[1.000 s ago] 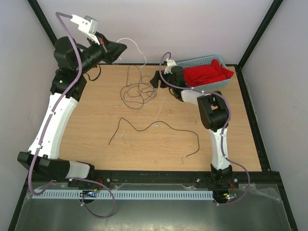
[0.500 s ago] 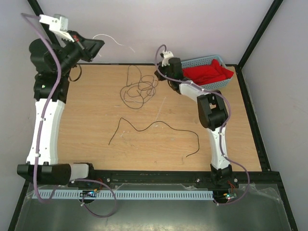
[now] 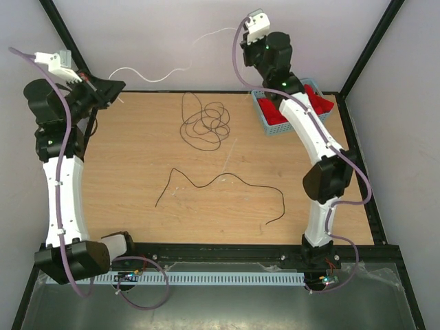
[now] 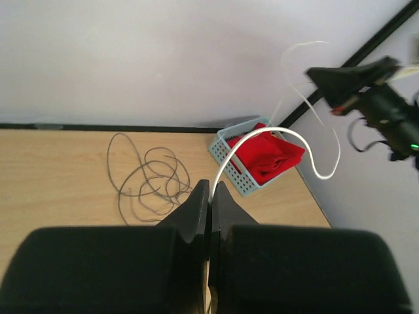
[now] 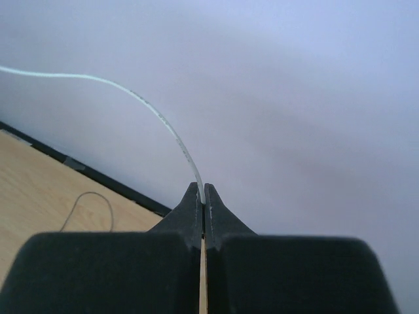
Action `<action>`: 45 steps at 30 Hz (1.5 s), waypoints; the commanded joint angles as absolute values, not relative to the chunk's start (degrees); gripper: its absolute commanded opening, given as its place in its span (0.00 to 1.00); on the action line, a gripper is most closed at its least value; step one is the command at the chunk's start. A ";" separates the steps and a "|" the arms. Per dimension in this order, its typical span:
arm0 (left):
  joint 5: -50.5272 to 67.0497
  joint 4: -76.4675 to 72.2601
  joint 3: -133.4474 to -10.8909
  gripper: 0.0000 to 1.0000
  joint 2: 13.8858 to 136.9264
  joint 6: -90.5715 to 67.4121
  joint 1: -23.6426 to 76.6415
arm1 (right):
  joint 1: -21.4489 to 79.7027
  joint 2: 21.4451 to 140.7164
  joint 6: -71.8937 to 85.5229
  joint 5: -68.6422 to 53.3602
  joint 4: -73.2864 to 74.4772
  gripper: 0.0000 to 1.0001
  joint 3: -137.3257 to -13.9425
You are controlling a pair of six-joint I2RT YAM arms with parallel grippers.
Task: Zip-tie the wires
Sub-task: Place the cable at the center of the board.
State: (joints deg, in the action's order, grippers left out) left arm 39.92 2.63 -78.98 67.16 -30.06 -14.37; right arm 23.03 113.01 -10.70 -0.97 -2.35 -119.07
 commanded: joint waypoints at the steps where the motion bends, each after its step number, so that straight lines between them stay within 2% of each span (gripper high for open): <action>1: 44.01 1.60 -77.07 0.00 65.01 -34.02 -19.15 | 23.29 106.97 -16.64 3.07 1.30 0.00 -118.51; 6: 49.36 1.60 -74.68 0.00 64.02 -36.02 -20.91 | 23.23 98.35 -23.32 6.35 6.85 0.00 -116.07; 14: 57.29 1.75 -67.86 0.00 60.58 -40.45 -17.57 | 23.27 76.87 -25.10 9.97 9.75 0.00 -90.04; 19: 56.73 3.49 -64.11 0.00 57.41 -40.16 -10.79 | 23.29 65.95 -26.90 21.07 13.01 0.00 -79.20; 25: 51.55 6.67 -63.65 0.00 57.39 -37.51 1.92 | 23.29 58.99 -27.15 28.78 17.65 0.00 -76.37; 29: 48.53 9.26 -61.18 0.00 57.09 -36.03 3.17 | 23.29 56.44 -25.18 26.00 21.38 0.00 -74.43; 33: 40.46 20.80 -59.42 0.00 57.62 -28.23 3.12 | 23.38 56.59 -22.19 16.86 23.51 0.00 -71.01; 37: 40.80 21.11 -52.37 0.00 58.18 -29.43 -0.26 | 23.43 59.34 -17.77 9.17 24.71 0.00 -66.76; 45: 37.80 20.58 -42.33 0.00 58.94 -30.92 -4.45 | 24.30 69.24 -9.65 8.39 25.29 0.00 -59.55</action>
State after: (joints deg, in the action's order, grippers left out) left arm 39.75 20.53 -44.69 59.07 -31.09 -3.11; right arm 23.75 66.48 -15.09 9.91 23.24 -61.08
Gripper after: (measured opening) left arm 0.003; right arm 0.016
